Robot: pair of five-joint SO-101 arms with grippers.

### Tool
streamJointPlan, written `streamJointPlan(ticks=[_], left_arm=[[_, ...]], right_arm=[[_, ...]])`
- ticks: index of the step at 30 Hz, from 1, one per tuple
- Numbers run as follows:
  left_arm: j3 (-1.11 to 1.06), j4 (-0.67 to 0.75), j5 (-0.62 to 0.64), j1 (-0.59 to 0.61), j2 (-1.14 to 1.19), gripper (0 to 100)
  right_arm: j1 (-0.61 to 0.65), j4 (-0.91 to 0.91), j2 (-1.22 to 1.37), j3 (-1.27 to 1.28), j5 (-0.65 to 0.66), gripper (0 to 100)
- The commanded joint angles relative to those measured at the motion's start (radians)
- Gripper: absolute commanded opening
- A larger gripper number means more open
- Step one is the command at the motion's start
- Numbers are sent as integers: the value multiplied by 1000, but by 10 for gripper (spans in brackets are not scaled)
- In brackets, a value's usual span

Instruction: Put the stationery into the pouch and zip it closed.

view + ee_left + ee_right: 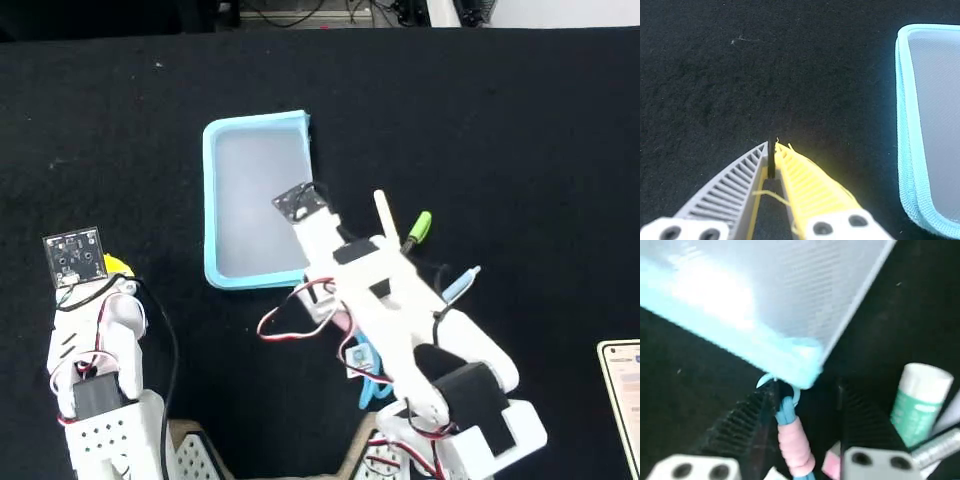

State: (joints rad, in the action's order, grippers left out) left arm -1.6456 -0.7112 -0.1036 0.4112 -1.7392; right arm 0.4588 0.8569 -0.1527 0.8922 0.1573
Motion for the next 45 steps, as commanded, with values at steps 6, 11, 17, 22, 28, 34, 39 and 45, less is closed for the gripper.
streamJointPlan(ticks=[6, 11, 17, 22, 28, 34, 39, 45], left_arm=[[12, -3, -11, -12, -2, 30], [12, -3, -11, -12, -2, 30], [12, -3, -11, -10, -2, 30], [12, -3, -11, -12, -2, 30], [12, -2, -11, -12, -2, 30], [12, -2, -11, -8, -2, 30], [12, -3, -11, -5, -2, 30], [12, -3, -11, -5, -2, 30]], right_arm=[[95, 44, 7, 5, 52, 184], [101, 51, 7, 18, 100, 82], [43, 69, -25, 1, 100, 11], [-135, 103, -163, -59, 101, 10], [-127, 63, -176, 33, 94, 13], [-11, 66, -81, 58, 72, 119], [46, 92, -18, 36, 31, 122], [46, 192, -35, -16, 29, 123]])
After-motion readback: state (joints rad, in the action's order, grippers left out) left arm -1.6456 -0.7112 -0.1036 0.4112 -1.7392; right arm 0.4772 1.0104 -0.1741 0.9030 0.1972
